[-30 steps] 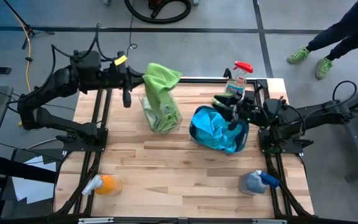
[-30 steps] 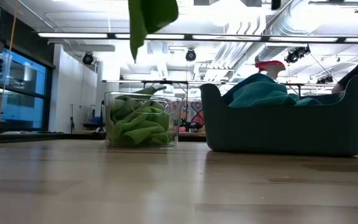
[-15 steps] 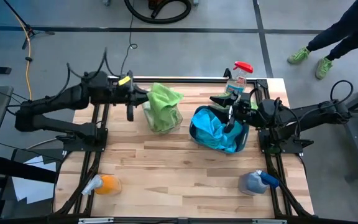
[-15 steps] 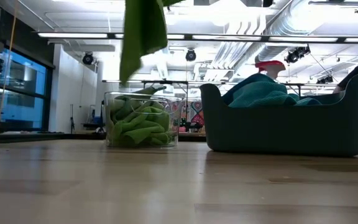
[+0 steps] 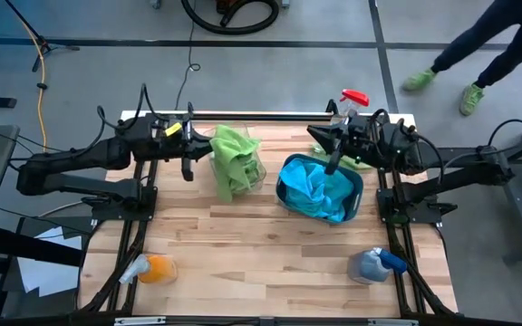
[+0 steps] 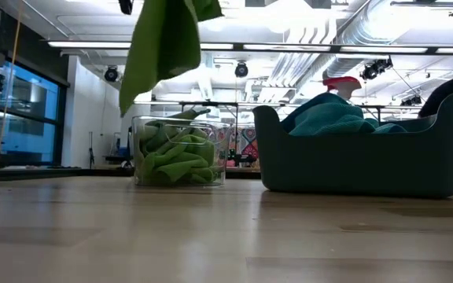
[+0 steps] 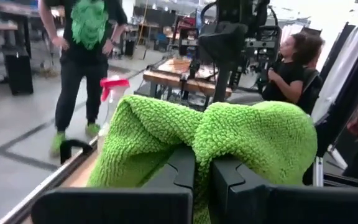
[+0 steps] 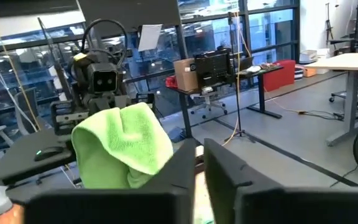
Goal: Sort microfiber towel by color & place in baskets
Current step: Put the green towel into the transparent bin
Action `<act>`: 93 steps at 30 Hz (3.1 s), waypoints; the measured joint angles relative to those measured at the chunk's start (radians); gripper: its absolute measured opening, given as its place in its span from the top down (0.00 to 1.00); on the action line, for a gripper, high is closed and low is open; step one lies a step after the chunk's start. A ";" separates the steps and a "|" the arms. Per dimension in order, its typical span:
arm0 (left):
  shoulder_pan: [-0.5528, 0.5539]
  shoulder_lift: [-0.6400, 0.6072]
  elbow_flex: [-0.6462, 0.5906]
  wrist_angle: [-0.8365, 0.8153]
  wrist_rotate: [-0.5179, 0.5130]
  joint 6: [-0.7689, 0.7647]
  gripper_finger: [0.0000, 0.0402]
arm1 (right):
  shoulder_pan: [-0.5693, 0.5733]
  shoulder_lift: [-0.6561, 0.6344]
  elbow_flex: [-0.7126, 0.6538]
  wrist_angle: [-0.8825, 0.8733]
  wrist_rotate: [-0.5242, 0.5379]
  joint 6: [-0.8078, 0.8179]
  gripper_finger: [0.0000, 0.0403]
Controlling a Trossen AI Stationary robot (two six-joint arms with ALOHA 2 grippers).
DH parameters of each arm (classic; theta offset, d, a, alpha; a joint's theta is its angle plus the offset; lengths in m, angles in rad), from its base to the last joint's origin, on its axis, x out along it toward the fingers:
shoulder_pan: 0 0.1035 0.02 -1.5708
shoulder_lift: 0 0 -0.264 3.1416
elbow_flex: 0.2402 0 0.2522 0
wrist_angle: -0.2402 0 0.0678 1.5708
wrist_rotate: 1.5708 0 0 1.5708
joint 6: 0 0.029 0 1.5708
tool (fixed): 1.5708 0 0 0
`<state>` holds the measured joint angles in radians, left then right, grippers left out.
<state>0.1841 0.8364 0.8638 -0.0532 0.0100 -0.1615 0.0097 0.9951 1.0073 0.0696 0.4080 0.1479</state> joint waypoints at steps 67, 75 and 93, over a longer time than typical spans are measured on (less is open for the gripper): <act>0.261 0.650 0.377 -0.916 -0.101 0.188 1.00 | 0.006 0.006 -0.001 -0.194 -0.073 0.068 1.00; 0.261 0.901 0.545 -1.044 -0.069 0.243 1.00 | 0.006 0.072 -0.002 -0.231 -0.122 0.083 1.00; 0.261 1.086 0.443 -1.031 -0.107 0.228 0.95 | 0.006 0.164 -0.002 -0.260 -0.215 0.106 1.00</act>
<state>0.4446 1.9219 1.3071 -1.0843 -0.0966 0.0669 0.0158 1.1591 1.0054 -0.1903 0.1932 0.2539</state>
